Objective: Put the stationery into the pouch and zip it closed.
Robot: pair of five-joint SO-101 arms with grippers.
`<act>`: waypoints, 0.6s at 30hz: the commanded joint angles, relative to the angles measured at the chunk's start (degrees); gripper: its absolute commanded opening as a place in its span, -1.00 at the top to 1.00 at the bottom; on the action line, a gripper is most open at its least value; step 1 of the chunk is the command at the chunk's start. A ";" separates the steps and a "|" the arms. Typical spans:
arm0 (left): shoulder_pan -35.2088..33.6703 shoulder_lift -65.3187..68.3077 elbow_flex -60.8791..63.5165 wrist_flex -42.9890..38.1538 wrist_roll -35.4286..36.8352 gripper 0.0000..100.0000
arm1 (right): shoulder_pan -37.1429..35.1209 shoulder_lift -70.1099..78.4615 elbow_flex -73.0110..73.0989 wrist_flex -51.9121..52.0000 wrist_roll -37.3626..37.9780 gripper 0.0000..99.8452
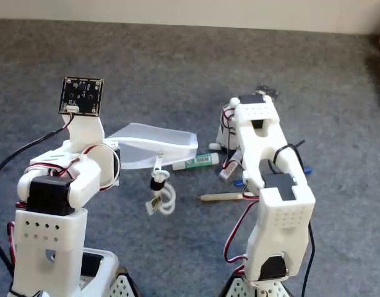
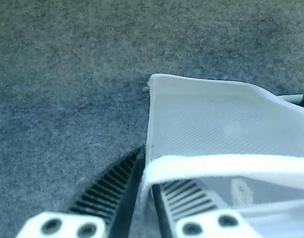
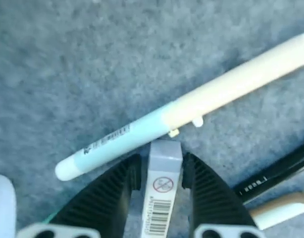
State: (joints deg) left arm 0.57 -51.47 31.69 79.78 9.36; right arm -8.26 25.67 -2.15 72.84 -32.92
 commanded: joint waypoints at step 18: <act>-0.66 0.92 -0.40 -1.41 0.70 0.97 | 0.22 -15.34 -2.86 9.27 15.47 0.99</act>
State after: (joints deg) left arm 0.57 -51.47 31.69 79.78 9.36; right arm -8.00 17.41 -2.15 80.40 -20.00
